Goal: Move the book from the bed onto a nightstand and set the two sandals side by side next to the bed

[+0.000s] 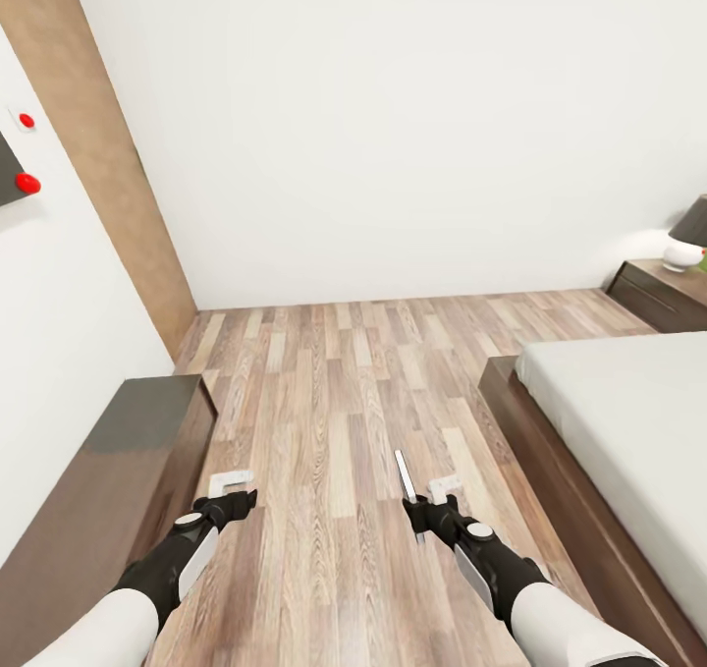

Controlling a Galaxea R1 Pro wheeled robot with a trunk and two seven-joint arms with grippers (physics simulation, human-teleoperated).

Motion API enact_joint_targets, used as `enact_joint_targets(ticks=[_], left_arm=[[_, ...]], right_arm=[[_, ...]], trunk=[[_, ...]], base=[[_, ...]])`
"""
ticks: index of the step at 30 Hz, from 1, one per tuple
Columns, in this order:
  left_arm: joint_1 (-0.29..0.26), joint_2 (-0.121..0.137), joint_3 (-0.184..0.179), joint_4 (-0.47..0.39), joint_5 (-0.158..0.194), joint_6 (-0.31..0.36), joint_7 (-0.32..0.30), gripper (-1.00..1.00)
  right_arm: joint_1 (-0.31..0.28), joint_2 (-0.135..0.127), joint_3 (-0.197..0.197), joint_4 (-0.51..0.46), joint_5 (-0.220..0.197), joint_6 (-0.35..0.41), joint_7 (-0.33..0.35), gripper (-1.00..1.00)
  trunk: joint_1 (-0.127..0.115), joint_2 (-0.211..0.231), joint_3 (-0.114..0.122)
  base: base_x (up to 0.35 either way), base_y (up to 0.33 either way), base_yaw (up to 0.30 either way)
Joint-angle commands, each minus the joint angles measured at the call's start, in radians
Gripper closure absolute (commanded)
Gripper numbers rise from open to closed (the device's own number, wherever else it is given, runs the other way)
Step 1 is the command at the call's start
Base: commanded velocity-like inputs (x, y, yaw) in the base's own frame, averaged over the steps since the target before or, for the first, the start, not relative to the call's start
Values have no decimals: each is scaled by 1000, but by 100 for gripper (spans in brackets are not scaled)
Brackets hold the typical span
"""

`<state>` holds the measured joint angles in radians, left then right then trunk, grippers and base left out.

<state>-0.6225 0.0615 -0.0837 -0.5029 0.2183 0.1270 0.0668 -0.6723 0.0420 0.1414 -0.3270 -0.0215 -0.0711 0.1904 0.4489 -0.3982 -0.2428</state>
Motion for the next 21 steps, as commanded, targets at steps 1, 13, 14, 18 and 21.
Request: enact_joint_targets(ticks=[1,13,14,18,21], left_arm=[[0,1,-8,-2,10,5,7,-100],[0,0,-9,-2,6,6,10,-100],[0,0,-9,-2,6,6,10,-100],[0,0,-8,-2,6,6,13,-100],[0,0,-8,-2,6,6,15,-100]], right_arm=[[-1,0,3,1,-3,-3,1,100],[-1,-1,3,1,-2,-1,1,100],[-1,0,3,1,-2,-1,1,100],[-1,0,3,1,-2,-1,0,100],[-1,0,3,2,-3,-1,-1,100]], trunk=[[1,-2,-2],[1,-2,-2],[1,-2,-2],[1,-2,-2],[1,-2,-2]], base=[[336,0,0],[336,0,0],[335,0,0],[335,0,0],[336,0,0]])
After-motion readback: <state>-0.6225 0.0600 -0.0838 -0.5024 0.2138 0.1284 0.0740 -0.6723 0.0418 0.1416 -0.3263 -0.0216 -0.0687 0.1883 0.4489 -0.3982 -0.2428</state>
